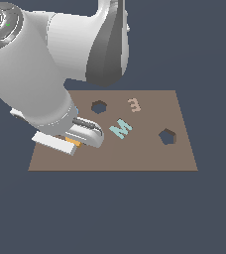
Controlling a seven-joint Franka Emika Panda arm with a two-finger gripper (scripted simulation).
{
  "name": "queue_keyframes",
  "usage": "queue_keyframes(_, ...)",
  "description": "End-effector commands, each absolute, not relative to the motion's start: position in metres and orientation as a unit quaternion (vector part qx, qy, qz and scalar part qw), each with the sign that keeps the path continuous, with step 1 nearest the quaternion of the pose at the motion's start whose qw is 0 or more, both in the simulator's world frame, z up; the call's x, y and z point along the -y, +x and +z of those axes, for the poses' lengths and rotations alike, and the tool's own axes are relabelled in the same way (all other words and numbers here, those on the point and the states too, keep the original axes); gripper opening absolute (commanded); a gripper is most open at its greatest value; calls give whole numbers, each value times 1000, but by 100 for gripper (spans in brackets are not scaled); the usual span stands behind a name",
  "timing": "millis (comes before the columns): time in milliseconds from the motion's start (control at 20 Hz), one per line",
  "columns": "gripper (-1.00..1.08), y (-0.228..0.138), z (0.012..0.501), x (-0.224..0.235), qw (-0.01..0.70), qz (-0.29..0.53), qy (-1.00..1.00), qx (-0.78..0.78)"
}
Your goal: Insert a designated object into the corresponding slot on a board.
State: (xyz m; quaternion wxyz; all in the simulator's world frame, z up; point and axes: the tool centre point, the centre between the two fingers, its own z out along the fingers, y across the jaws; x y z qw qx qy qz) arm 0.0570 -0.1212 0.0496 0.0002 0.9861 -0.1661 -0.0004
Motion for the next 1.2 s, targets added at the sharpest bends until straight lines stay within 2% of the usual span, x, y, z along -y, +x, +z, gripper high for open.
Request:
queue_keyframes(0,100,57,49,121,0,0,986,166)
queue_keyframes(450,100,57,30,121,0,0,986,166)
queue_keyframes(500,-100,57,30,121,0,0,986,166)
queue_keyframes(1150,-100,58,31,119,0,0,987,163)
